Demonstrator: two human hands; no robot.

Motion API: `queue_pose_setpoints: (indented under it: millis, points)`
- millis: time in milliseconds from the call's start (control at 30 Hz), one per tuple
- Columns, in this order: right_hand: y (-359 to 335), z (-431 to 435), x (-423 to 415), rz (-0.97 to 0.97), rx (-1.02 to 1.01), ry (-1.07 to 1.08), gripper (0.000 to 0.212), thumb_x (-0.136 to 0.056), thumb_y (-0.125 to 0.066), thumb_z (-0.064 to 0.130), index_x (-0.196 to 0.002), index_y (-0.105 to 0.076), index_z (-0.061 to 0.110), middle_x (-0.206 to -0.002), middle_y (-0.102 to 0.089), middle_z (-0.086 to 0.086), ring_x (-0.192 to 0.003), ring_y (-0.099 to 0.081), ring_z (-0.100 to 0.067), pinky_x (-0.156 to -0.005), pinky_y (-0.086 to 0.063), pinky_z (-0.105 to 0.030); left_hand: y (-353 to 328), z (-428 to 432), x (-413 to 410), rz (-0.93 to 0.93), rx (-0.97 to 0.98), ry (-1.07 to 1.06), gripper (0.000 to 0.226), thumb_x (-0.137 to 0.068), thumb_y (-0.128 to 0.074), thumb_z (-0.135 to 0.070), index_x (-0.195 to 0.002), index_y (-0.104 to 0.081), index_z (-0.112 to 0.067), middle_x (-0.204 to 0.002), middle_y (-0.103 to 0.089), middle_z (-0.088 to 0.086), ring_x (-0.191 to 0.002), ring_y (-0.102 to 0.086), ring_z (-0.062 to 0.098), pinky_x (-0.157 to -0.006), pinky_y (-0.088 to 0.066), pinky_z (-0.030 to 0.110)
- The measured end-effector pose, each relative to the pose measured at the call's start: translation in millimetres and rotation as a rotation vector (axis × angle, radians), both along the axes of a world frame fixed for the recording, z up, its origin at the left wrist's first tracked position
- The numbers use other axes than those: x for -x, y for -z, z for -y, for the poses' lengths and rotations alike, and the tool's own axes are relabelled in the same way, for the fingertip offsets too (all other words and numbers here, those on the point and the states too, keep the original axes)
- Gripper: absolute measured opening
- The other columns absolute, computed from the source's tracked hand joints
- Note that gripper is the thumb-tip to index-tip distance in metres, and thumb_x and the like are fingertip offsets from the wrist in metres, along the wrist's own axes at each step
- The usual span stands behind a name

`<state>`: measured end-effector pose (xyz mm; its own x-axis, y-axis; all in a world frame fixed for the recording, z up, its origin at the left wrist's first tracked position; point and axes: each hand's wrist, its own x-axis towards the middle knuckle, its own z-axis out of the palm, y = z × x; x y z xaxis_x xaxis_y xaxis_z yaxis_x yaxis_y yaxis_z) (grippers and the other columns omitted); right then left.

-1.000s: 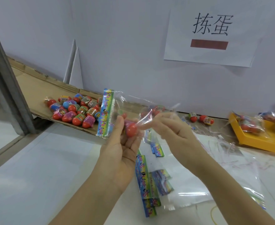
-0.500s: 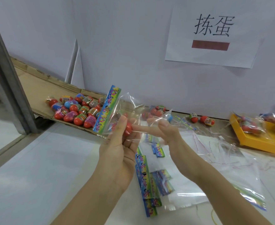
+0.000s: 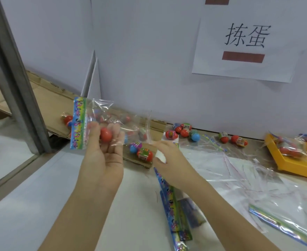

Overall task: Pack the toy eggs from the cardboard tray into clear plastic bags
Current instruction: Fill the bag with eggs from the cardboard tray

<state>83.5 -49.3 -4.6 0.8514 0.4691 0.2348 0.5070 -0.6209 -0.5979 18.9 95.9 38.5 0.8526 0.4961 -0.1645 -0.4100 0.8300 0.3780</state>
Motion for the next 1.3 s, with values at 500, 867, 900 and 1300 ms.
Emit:
queue_pose_setpoints:
  millis: [500,867,900,1300]
  points:
    - [-88.5,49.1,27.3,0.009,-0.954,-0.110,0.024,-0.068,-0.078,0.023,-0.089,-0.066,0.025,-0.082,-0.072,-0.001,-0.068,-0.064,-0.011,-0.060,-0.051,-0.018,8.1,22.7,-0.5,-0.017,-0.212,0.035,0.032,-0.063,-0.071,-0.034,-0.087,-0.068,-0.013,-0.080,-0.073,0.001,-0.071,-0.071,0.011,-0.065,-0.059,0.021]
    - [-89.0,51.2,38.6,0.240,-0.188,0.022,0.023,-0.074,-0.080,0.032,-0.091,-0.067,0.039,-0.080,-0.063,0.019,-0.073,-0.052,0.006,-0.066,-0.038,-0.010,5.8,45.7,7.4,0.025,-0.196,0.177,0.022,-0.069,-0.068,-0.035,-0.072,-0.075,-0.014,-0.081,-0.075,0.003,-0.073,-0.074,0.013,-0.054,-0.056,0.021]
    - [-86.5,47.3,39.0,0.245,-0.233,0.030,0.024,-0.074,-0.080,0.032,-0.093,-0.066,0.039,-0.079,-0.063,0.022,-0.071,-0.053,0.007,-0.065,-0.038,-0.009,7.3,47.9,7.7,0.023,-0.208,0.180,0.026,-0.066,-0.070,-0.036,-0.078,-0.073,-0.013,-0.082,-0.074,0.004,-0.072,-0.074,0.013,-0.054,-0.056,0.021]
    - [-64.8,26.3,38.3,0.212,-0.625,0.000,0.015,-0.071,-0.080,0.035,-0.080,-0.070,0.039,-0.079,-0.070,0.017,-0.055,-0.048,0.000,-0.056,-0.036,-0.009,14.6,51.6,7.2,0.035,-0.311,0.216,0.032,-0.060,-0.078,-0.030,-0.087,-0.073,-0.014,-0.077,-0.072,0.003,-0.078,-0.074,0.017,-0.064,-0.058,0.026]
